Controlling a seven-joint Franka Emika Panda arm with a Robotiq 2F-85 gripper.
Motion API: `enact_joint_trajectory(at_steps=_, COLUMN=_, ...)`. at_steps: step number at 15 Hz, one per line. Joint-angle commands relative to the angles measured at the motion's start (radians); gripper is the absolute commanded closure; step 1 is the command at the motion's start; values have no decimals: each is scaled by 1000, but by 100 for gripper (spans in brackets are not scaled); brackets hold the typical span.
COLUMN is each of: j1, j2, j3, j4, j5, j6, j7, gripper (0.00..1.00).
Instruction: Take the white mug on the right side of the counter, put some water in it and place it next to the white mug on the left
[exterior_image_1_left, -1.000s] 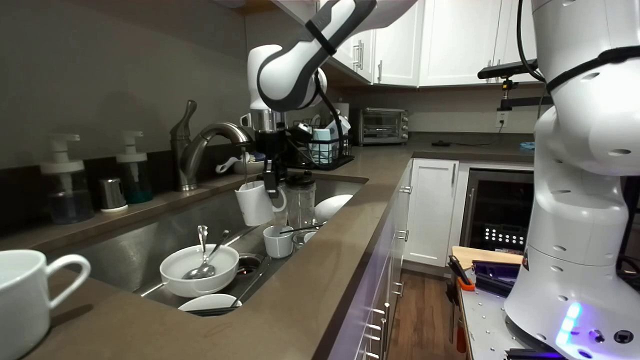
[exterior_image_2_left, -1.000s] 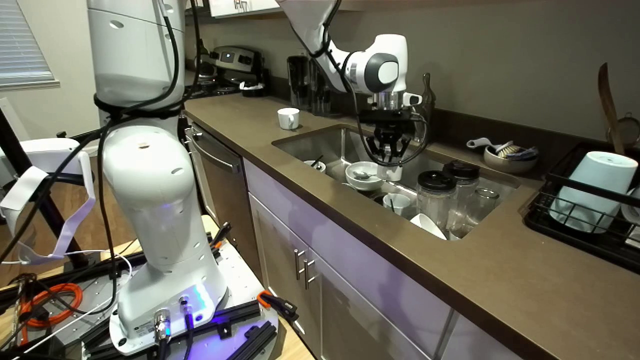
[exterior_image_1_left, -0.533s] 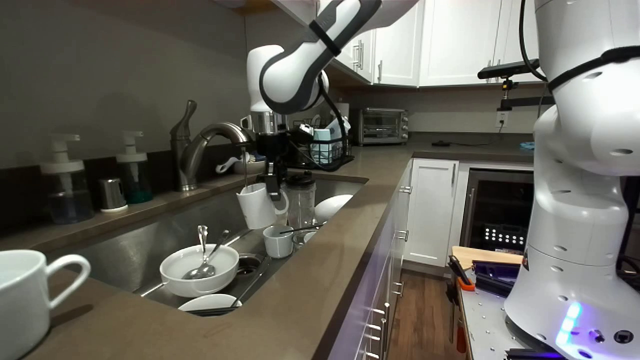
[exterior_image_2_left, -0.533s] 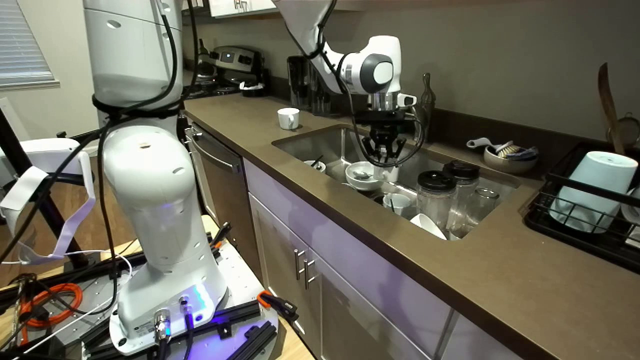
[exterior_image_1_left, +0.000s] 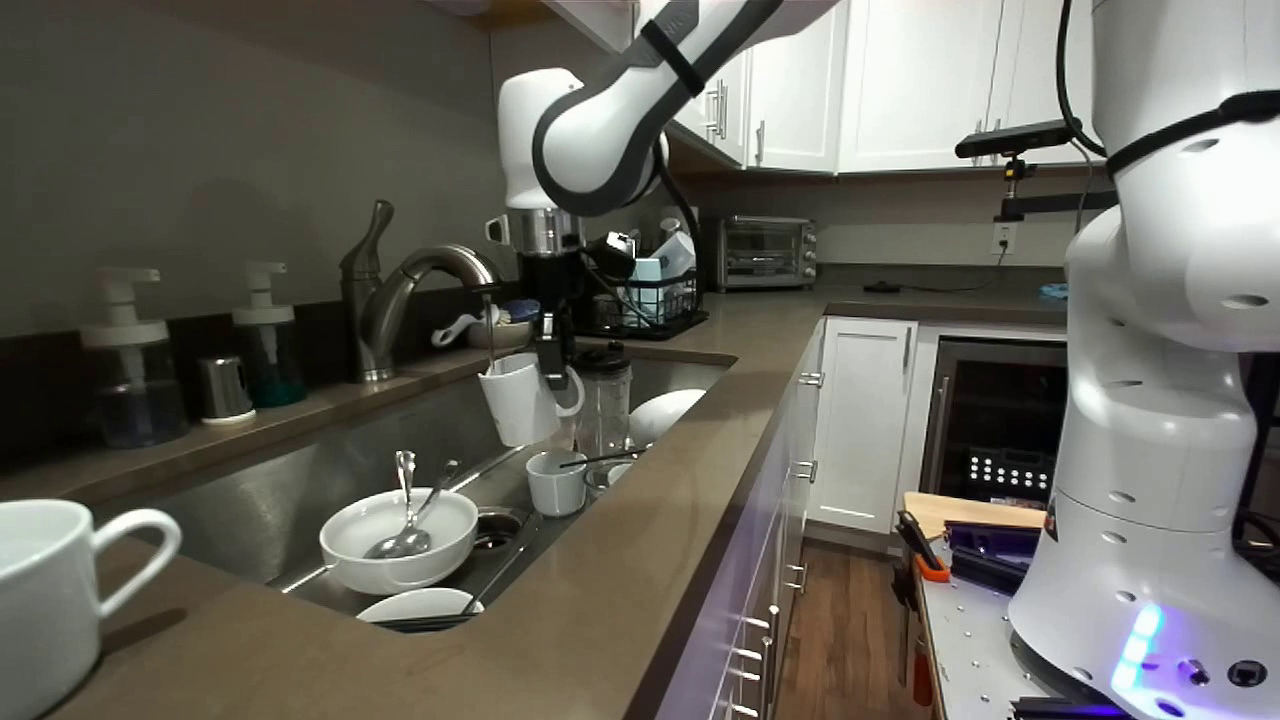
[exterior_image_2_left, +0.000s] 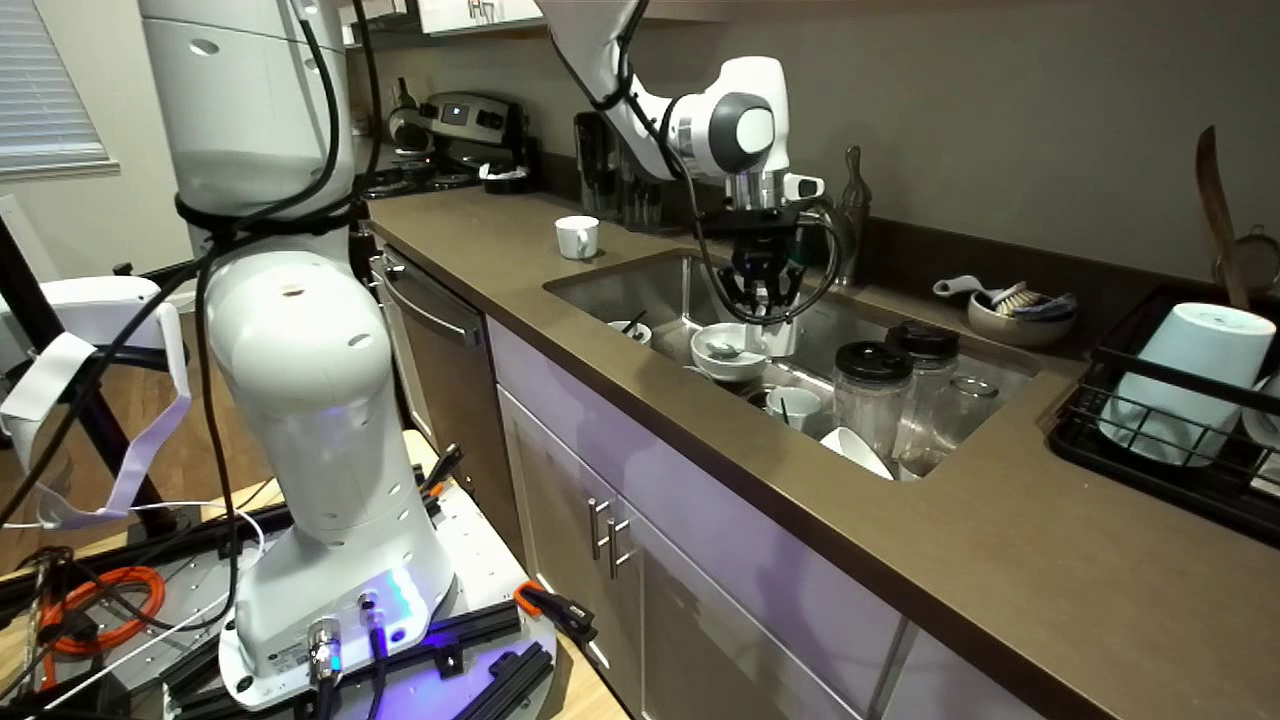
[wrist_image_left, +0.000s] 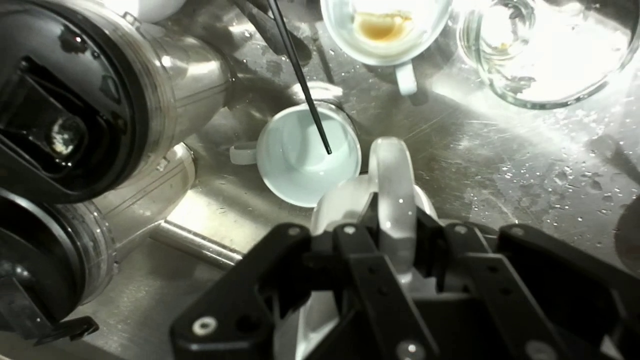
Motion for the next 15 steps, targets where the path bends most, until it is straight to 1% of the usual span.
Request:
enact_joint_trajectory(at_steps=1, j1=-3, j2=-66, j3=-1, j4=-48, j5=-16, j6=58, j7=9, gripper=96)
enact_joint_trajectory(at_steps=5, j1=-10, j2=-63, j3=-2, j4=-47, j5=-2, j6=134, j7=-23, gripper=96)
enact_joint_trajectory(at_steps=11, j1=-20, j2=-71, j3=-12, j4=-56, j5=15, j6=186, j7=-39, gripper=96)
enact_joint_trajectory(at_steps=12, j1=-20, j2=-74, j3=-13, j4=-58, j5=15, j6=188, j7=-39, gripper=96)
enact_joint_trajectory(at_steps=13, j1=-11, j2=-27, j3=-13, j4=-22, j5=0, j6=149, j7=-4, gripper=96)
enact_joint_trajectory(at_steps=14, j1=-11, j2=-25, j3=-13, j4=-22, j5=0, j6=148, j7=-4, gripper=90)
enact_joint_trajectory(at_steps=15, j1=-11, j2=-21, j3=-13, j4=-23, j5=0, j6=147, j7=-4, gripper=90)
